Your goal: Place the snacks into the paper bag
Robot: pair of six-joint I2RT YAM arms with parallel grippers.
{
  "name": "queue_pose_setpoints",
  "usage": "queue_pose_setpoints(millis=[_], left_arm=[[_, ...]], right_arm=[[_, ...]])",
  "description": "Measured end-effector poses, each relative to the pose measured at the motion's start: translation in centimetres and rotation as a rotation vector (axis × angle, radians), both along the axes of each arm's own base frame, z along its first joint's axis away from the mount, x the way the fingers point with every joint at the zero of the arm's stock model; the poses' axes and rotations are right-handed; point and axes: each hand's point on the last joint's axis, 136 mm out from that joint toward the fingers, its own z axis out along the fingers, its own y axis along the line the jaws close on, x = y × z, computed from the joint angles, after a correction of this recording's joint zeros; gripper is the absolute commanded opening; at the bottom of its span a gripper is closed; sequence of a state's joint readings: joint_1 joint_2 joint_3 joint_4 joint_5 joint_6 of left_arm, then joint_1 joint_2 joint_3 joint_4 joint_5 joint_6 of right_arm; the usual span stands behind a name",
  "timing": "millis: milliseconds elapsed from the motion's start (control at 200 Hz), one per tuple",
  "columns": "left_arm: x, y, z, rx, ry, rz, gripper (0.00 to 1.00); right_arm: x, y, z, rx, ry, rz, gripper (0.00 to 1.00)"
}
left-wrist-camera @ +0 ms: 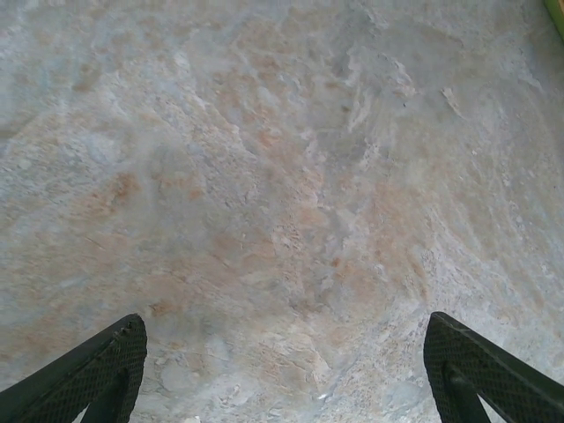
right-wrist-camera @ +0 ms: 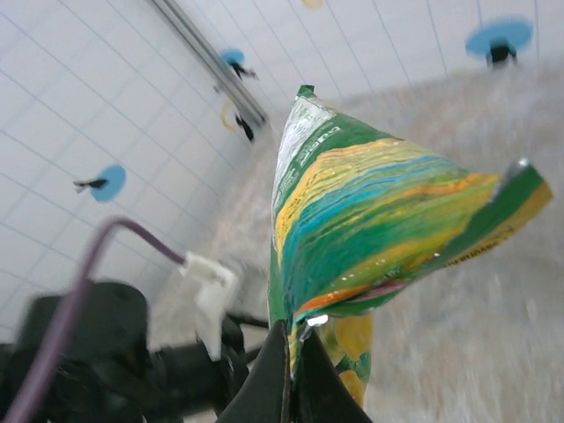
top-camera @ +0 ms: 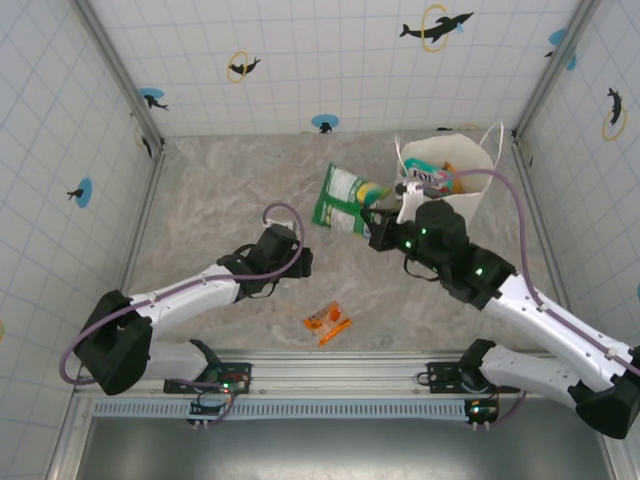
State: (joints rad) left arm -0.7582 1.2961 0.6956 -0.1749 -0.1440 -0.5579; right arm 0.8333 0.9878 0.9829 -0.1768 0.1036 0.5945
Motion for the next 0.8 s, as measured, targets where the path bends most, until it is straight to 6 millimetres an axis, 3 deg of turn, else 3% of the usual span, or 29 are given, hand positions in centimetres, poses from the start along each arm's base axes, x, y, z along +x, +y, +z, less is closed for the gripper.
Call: queue_pose_setpoints(millis=[190, 375, 570, 686, 801], left_arm=[[0.2, 0.1, 0.7, 0.007, -0.009, 0.005, 0.84], [0.7, -0.1, 1.9, 0.011, -0.027, 0.009, 0.85], [0.7, -0.1, 2.0, 0.011, -0.028, 0.008, 0.84], [0.7, -0.1, 2.0, 0.012, -0.028, 0.007, 0.84], [0.7, -0.1, 2.0, 0.017, -0.03, 0.001, 0.84]], right_arm=[[2.7, -1.8, 8.3, 0.021, -0.183, -0.073, 0.0], [5.4, -6.6, 12.7, 0.01, -0.297, -0.216, 0.0], [7.8, -12.7, 14.0, -0.049, -0.328, -0.398, 0.0], [8.6, -15.9, 13.0, -0.108, -0.298, -0.5, 0.0], [9.0, -17.8, 11.4, -0.148, -0.255, -0.551, 0.0]])
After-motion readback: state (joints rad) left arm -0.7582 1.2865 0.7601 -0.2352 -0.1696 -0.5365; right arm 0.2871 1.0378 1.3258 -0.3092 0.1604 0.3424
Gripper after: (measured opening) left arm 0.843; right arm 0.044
